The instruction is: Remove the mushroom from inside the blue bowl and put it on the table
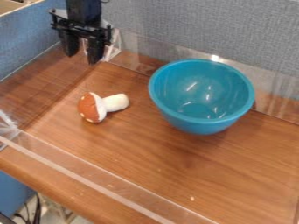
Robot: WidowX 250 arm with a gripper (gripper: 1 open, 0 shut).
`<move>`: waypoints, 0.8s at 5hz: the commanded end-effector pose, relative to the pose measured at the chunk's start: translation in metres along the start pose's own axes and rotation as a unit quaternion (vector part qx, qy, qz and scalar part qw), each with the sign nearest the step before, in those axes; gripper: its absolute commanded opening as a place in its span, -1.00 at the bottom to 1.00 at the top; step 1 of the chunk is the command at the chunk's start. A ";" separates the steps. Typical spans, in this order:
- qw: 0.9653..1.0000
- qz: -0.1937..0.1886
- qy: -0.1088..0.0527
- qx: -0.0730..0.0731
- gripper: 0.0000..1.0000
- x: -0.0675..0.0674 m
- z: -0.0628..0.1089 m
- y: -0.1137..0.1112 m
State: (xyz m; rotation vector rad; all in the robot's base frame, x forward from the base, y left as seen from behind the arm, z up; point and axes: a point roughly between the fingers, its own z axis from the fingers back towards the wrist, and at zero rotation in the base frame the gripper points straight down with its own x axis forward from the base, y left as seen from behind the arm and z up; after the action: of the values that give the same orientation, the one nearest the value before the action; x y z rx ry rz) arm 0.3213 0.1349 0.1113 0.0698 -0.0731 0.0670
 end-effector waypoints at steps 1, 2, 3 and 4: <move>1.000 -0.012 -0.021 0.006 1.00 0.001 0.002 0.008; 0.999 -0.023 -0.022 0.006 1.00 0.000 -0.006 0.013; 0.999 -0.023 -0.030 0.006 1.00 -0.002 -0.006 0.013; 0.999 -0.024 -0.038 0.004 1.00 -0.003 -0.006 0.013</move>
State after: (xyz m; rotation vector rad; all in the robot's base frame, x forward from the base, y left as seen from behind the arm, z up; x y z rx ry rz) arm 0.3161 0.1412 0.0815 0.0510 -0.0766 0.0008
